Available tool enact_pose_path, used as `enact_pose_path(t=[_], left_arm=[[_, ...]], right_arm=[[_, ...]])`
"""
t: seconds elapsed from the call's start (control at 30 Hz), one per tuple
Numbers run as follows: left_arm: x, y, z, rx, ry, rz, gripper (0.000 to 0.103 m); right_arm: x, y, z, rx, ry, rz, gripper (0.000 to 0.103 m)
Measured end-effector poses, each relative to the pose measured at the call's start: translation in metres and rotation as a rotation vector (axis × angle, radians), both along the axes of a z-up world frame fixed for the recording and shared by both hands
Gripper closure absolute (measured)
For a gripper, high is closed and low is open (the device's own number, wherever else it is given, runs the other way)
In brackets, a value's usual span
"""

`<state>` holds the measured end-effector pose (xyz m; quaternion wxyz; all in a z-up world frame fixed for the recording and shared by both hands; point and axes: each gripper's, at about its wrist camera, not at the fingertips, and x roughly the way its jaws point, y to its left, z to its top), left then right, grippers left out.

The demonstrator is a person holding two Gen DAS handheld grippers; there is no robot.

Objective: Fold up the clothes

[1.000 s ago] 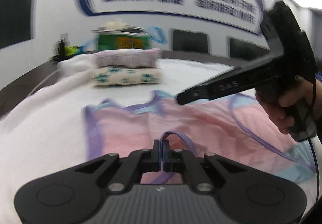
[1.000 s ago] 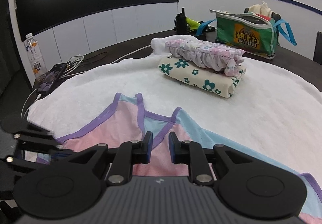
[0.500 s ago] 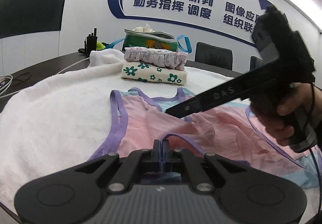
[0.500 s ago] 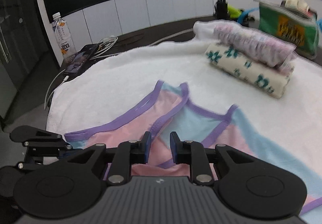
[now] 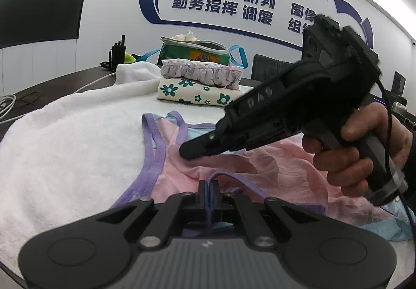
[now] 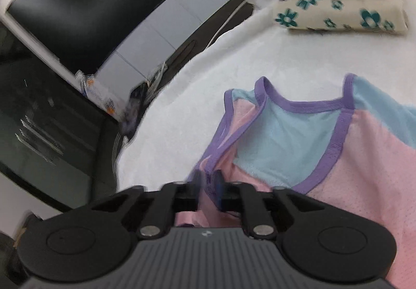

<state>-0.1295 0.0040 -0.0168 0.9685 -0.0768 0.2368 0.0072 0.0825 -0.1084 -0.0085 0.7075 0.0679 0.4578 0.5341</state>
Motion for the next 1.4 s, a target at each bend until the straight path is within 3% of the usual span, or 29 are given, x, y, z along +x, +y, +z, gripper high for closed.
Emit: enact_pose_path(t=[0.27, 0.43, 0.6, 0.73, 0.83, 0.9, 0.97, 1.13, 1.4], left_arm=[[0.001, 0.002, 0.002, -0.019, -0.007, 0.010, 0.102], [-0.003, 0.003, 0.007, -0.013, -0.028, 0.016, 0.103], [-0.010, 0.000, 0.018, -0.002, -0.083, 0.013, 0.103], [-0.016, -0.017, 0.021, 0.083, -0.130, -0.002, 0.103], [-0.019, -0.027, 0.021, 0.123, -0.141, -0.020, 0.103], [-0.019, -0.028, 0.018, 0.118, -0.131, -0.031, 0.103], [-0.018, -0.028, 0.014, 0.124, -0.116, -0.034, 0.103], [-0.015, -0.020, 0.005, 0.128, -0.064, -0.017, 0.103], [-0.019, -0.017, 0.001, 0.128, -0.057, -0.015, 0.103]], right_arm=[[-0.043, 0.020, 0.044, -0.201, -0.493, 0.031, 0.100], [-0.036, 0.019, 0.048, -0.221, -0.524, 0.043, 0.100], [-0.021, 0.008, 0.053, -0.114, -0.425, 0.037, 0.100], [-0.010, -0.007, 0.058, -0.022, -0.329, -0.006, 0.099], [-0.005, -0.012, 0.054, -0.063, -0.305, -0.059, 0.094], [-0.003, -0.019, 0.053, -0.067, -0.298, -0.086, 0.084], [-0.004, -0.026, 0.052, -0.066, -0.300, -0.095, 0.084], [-0.018, -0.016, 0.038, -0.160, -0.345, -0.014, 0.084], [-0.066, 0.022, 0.023, -0.329, -0.609, 0.077, 0.084]])
